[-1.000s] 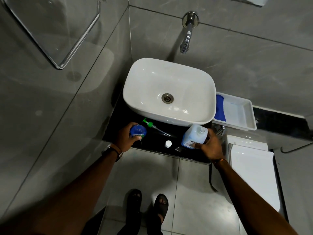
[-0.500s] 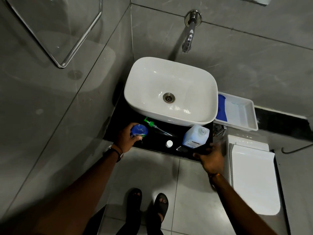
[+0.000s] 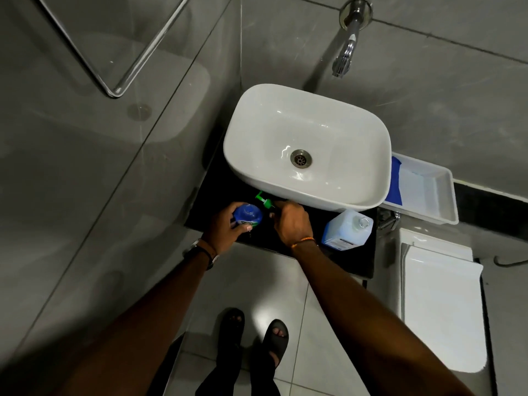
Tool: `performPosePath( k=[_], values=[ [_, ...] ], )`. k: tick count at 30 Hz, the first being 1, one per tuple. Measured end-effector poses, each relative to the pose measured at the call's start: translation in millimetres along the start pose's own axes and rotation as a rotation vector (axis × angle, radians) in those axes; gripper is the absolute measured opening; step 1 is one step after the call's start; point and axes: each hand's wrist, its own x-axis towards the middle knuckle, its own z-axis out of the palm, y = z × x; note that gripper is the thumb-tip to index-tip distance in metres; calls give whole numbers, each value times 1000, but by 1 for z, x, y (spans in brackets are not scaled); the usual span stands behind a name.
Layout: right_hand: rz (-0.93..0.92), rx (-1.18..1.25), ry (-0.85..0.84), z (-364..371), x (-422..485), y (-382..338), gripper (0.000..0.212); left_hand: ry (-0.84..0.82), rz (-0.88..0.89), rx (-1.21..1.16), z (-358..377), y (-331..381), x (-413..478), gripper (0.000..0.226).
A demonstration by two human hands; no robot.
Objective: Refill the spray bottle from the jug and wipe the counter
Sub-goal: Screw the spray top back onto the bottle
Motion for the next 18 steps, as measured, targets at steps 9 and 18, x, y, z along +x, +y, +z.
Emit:
performPosePath(
  k=[9, 18],
  values=[
    [-63, -180, -101, 19, 27, -11, 31, -19, 51, 45, -6, -11, 7, 53],
    [-141, -10, 92, -7, 5, -14, 42, -29, 58, 46, -6, -11, 6, 53]
  ],
)
